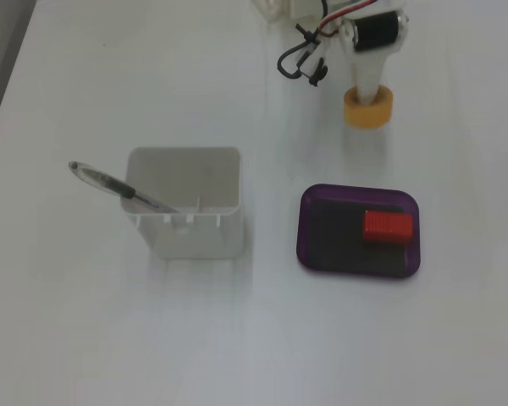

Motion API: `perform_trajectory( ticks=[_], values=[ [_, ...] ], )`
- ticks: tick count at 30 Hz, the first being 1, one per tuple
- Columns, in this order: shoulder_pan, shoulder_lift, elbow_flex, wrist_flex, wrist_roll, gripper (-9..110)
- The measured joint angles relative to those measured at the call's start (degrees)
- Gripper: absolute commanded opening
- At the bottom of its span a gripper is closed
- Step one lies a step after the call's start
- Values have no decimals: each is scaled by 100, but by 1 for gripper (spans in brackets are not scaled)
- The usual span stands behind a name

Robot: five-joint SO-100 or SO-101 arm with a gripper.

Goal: Grab up the yellow tape and put it in the box.

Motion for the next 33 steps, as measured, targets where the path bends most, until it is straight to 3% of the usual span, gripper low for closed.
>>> perform_trajectory(
  ticks=[9, 18, 33],
  values=[
    [0, -1248, -853, -290, -35, -1],
    [826, -2303, -1696, -519, -35, -1],
    [888, -4236, -3094, -826, -35, 0]
  ],
)
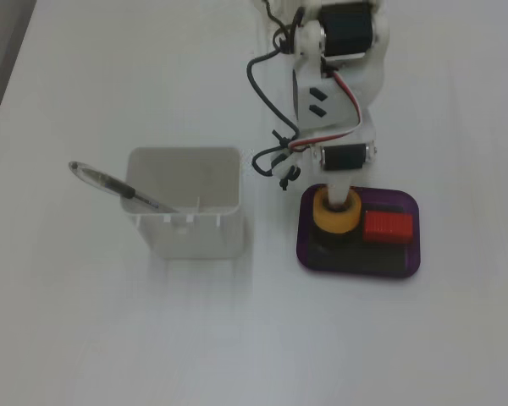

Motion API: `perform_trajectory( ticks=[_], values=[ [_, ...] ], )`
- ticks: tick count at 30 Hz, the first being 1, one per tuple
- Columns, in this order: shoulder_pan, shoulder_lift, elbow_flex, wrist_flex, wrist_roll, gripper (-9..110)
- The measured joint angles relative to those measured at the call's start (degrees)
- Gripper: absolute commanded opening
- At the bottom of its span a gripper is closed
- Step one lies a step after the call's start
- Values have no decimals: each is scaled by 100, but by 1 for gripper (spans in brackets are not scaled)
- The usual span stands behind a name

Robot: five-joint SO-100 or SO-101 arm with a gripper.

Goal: Grab up the yellow tape and put it in the box.

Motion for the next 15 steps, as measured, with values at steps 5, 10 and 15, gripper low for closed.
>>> perform_trajectory(
  ticks=[5, 10, 15],
  values=[
    [9, -220, -255, 0, 0, 2],
    [9, -220, -308, 0, 0, 13],
    [9, -220, -316, 202, 0, 22]
  ],
)
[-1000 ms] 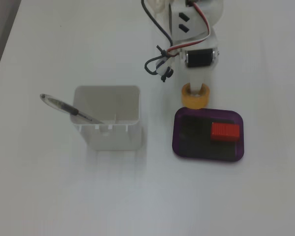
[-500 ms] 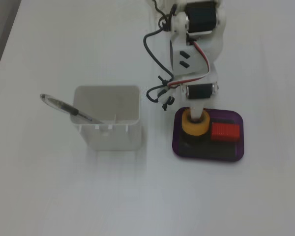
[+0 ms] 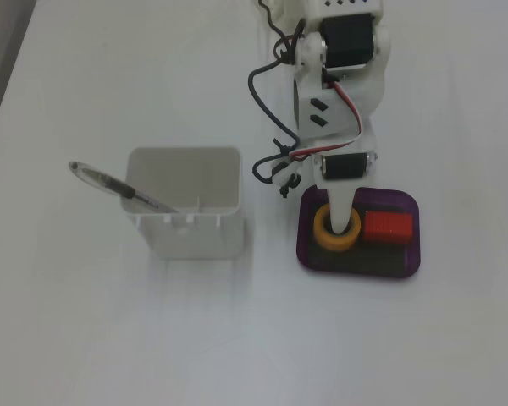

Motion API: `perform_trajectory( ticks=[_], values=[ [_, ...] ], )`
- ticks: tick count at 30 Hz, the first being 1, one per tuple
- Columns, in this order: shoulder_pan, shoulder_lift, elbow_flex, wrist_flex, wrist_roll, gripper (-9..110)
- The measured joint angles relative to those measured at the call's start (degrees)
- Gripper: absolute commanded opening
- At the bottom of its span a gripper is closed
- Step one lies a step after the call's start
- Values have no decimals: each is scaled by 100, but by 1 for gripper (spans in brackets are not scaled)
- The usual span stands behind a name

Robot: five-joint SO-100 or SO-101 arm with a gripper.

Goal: Grab up the yellow tape and put it in the box.

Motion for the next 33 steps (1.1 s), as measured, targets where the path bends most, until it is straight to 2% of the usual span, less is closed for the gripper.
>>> perform_trajectory(
  ticks=[7, 17, 24, 33],
  values=[
    [0, 492, -378, 958, 0, 24],
    [-53, 3138, -281, 2435, 0, 23],
    [105, 4896, 1758, 2514, 0, 23],
    [334, 7444, 5089, 1652, 0, 24]
  ],
)
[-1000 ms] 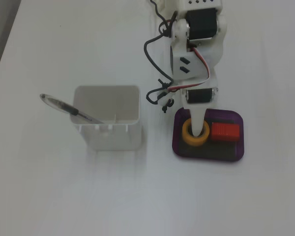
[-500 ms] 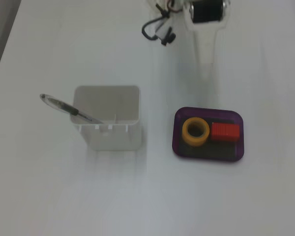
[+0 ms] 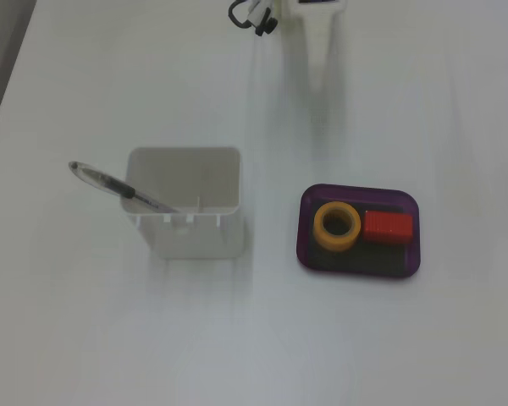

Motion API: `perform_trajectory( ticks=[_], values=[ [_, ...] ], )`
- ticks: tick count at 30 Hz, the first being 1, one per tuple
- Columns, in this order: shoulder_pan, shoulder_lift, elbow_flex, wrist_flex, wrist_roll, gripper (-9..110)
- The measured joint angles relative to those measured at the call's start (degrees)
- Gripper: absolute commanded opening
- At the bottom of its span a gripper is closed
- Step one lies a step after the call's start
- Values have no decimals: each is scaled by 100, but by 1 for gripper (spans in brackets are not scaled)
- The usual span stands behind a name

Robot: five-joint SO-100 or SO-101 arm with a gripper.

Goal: Grab up the yellow tape and put it in the box.

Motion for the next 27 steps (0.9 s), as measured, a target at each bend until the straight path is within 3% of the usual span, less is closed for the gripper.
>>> perform_trajectory(
  ticks=[10, 17, 24, 27],
  values=[
    [-9, 2979, 3094, -923, 0, 23],
    [18, 4693, 4298, -923, 0, 23],
    [0, 4799, 4790, -923, 18, 23],
    [0, 4799, 4808, -923, 18, 16]
  ],
)
